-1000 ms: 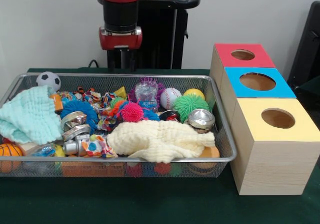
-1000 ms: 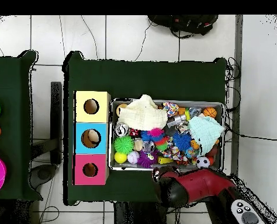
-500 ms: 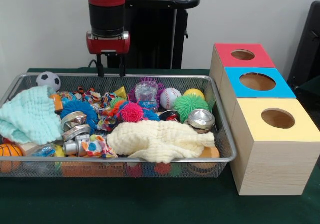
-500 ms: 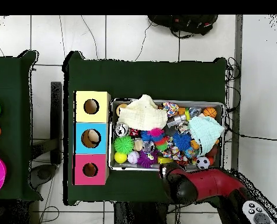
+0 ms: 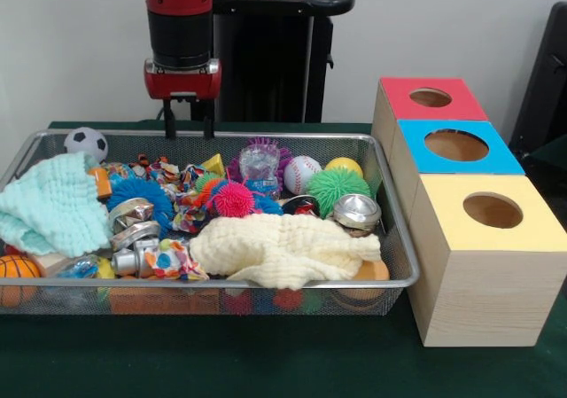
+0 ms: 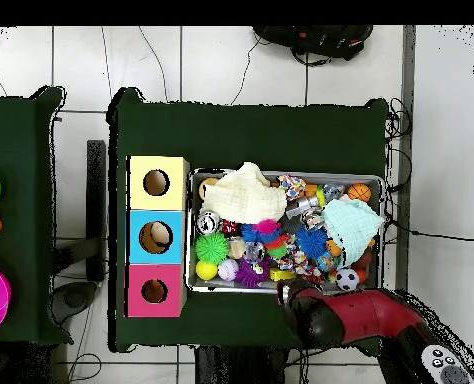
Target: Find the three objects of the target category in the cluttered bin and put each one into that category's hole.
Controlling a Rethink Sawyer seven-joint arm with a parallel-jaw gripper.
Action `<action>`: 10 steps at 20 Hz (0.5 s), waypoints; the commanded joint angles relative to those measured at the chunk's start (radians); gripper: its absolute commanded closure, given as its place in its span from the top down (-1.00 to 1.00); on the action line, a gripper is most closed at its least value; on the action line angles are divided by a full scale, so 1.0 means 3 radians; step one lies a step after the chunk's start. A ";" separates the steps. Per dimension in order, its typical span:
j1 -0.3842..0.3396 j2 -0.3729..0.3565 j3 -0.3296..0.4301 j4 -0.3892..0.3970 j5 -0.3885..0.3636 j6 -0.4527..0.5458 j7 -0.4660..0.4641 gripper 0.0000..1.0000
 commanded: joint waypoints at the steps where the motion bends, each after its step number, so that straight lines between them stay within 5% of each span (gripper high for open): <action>1: -0.0157 0.0070 0.0271 -0.0244 -0.0154 -0.0060 -0.0310 1.00; 10: -0.0179 0.0038 0.0063 -0.0155 -0.0489 -0.0433 -0.0117 1.00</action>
